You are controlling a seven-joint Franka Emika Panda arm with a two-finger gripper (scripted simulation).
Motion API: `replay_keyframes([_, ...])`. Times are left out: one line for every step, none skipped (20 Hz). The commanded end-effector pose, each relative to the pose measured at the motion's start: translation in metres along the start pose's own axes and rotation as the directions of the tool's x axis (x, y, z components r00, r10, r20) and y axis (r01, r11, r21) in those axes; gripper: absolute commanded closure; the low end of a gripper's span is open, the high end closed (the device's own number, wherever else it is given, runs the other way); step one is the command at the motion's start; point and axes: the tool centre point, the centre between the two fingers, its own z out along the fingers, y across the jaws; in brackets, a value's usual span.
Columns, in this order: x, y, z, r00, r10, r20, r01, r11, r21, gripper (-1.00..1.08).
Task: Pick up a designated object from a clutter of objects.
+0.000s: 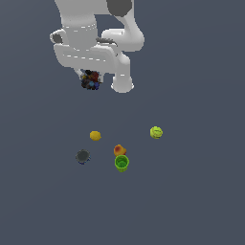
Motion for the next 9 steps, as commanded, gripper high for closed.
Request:
replay_keyframes([0.0006, 0.0051, -0.0101, 1.000, -0.001, 0.000, 0.001, 1.000, -0.001, 1.08])
replay_keyframes([0.0009, 0.0066, -0.0129, 1.000, -0.001, 0.000, 0.001, 1.000, -0.001, 1.08])
replay_keyframes([0.0011, 0.0079, -0.0151, 1.000, -0.001, 0.000, 0.001, 1.000, -0.001, 1.08])
replay_keyframes([0.0014, 0.0088, -0.0169, 1.000, -0.001, 0.000, 0.001, 1.000, -0.001, 1.08])
replay_keyframes([0.0016, 0.0095, -0.0181, 1.000, -0.001, 0.000, 0.001, 1.000, -0.001, 1.08])
replay_keyframes([0.0019, 0.0100, -0.0189, 1.000, -0.001, 0.000, 0.001, 1.000, -0.001, 1.08])
replay_keyframes([0.0022, 0.0101, -0.0192, 1.000, -0.001, 0.000, 0.001, 1.000, -0.001, 1.08])
replay_keyframes([0.0026, 0.0094, -0.0189, 1.000, -0.002, 0.000, 0.002, 1.000, -0.002, 1.08])
replay_keyframes([0.0027, 0.0093, -0.0187, 1.000, -0.002, 0.000, 0.002, 1.000, -0.002, 1.08])
